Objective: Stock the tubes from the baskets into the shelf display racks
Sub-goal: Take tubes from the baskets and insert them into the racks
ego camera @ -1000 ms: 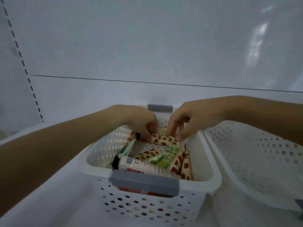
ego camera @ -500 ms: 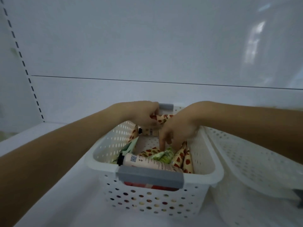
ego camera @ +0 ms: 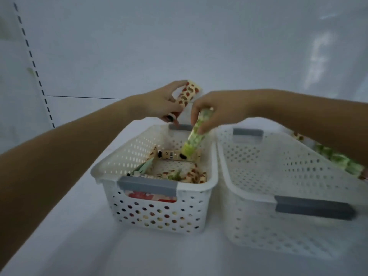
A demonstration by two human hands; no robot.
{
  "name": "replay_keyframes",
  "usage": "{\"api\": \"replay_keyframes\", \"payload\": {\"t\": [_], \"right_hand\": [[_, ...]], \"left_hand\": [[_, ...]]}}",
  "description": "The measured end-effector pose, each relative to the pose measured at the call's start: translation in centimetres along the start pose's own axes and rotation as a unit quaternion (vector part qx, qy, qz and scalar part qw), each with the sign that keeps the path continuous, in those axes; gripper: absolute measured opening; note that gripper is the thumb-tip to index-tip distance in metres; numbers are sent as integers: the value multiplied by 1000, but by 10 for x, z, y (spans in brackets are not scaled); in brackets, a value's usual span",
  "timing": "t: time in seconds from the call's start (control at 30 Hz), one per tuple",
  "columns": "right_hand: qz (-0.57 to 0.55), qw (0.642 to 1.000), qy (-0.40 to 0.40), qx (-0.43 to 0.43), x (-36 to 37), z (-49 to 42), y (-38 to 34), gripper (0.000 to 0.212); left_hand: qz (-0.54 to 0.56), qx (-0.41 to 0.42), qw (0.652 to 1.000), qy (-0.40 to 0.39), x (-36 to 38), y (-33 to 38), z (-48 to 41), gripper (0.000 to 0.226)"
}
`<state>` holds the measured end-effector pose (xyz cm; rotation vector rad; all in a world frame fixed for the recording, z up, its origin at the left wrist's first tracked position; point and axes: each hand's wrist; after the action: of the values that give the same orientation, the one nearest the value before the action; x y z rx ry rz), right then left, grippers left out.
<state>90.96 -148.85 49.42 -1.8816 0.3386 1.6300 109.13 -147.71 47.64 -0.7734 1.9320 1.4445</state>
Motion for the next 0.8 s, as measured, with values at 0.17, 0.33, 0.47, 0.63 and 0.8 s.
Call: {"api": "replay_keyframes", "payload": {"t": [0.17, 0.33, 0.47, 0.63, 0.8], "right_hand": [[-261, 957, 123, 33, -36, 66, 42, 28], [-376, 892, 249, 33, -52, 136, 87, 20], [-450, 841, 299, 22, -53, 179, 119, 17], [-401, 864, 303, 25, -37, 217, 148, 30], [-299, 886, 351, 51, -2, 233, 170, 36]], "left_hand": [[27, 28, 999, 18, 22, 51, -3, 48], [34, 83, 994, 62, 68, 110, -22, 34], [43, 85, 995, 30, 107, 147, -32, 38], [7, 53, 999, 1, 145, 182, -33, 45], [-64, 21, 997, -23, 182, 207, -28, 57]]}}
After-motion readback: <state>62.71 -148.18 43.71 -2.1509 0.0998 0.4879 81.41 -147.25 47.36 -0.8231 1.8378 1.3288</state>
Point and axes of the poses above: each hand's wrist, its own z-axis away from the middle knuckle, its own x-axis out of the palm, y = z × x, and after that the axes turned 4 degrees about -z, right-handed
